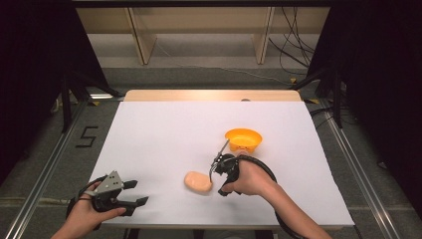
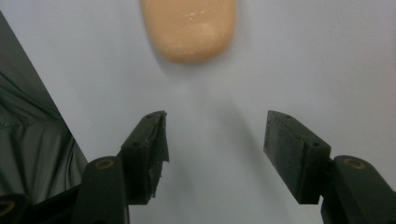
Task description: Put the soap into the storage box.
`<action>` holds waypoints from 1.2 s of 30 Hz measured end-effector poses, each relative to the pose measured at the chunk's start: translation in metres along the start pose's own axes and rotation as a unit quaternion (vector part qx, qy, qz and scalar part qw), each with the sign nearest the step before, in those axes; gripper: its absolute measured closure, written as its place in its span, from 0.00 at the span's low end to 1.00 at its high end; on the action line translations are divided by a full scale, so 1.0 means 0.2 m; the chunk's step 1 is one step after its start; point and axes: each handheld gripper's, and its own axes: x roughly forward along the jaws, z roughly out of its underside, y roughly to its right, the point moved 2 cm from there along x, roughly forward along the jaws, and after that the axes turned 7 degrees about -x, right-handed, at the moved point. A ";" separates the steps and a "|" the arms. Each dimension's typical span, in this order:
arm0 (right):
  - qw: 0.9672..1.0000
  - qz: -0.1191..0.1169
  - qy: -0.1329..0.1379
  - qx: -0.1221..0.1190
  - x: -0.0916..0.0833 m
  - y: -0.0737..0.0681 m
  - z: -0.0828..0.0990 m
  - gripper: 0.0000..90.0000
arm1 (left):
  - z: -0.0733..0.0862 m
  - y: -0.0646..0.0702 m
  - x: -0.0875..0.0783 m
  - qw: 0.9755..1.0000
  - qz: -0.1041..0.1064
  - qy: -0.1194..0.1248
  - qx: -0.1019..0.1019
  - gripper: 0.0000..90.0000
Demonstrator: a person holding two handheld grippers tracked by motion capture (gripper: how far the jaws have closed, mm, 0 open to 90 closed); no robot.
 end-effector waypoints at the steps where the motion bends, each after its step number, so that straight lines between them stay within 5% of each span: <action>1: 1.000 0.000 0.000 0.000 0.00 0.00 0.00 0.44 | 0.00 0.00 0.00 1.000 0.000 0.000 0.000 0.32; 6: 1.000 0.002 -0.005 -0.012 0.00 0.01 -0.03 0.45 | 0.00 -0.01 -0.01 1.000 -0.002 -0.005 0.023 0.32; 7: 1.000 0.002 -0.005 -0.012 0.00 0.01 -0.03 0.45 | 0.01 0.00 -0.01 1.000 -0.001 -0.001 0.001 0.32; 8: 1.000 0.002 0.001 -0.017 0.01 0.01 -0.04 0.45 | 0.01 -0.01 -0.01 1.000 -0.002 -0.005 0.016 0.32; 9: 1.000 0.002 -0.007 -0.004 0.00 0.00 -0.05 0.44 | 0.01 0.00 -0.01 1.000 0.000 0.003 0.008 0.32; 10: 1.000 0.004 -0.001 -0.020 0.01 0.01 -0.05 0.44 | 0.01 -0.01 -0.01 1.000 -0.003 0.001 0.012 0.32; 15: 1.000 0.004 -0.007 -0.017 0.01 0.00 -0.08 0.44 | 0.01 -0.01 -0.02 1.000 -0.003 -0.005 0.018 0.32; 24: 1.000 0.003 -0.009 -0.029 0.02 0.00 -0.15 0.43 | 0.02 0.00 -0.02 1.000 -0.006 0.002 -0.007 0.32; 36: 0.999 -0.003 -0.015 -0.038 0.07 -0.02 -0.24 0.41 | 0.02 0.00 -0.03 1.000 -0.003 0.003 0.008 0.32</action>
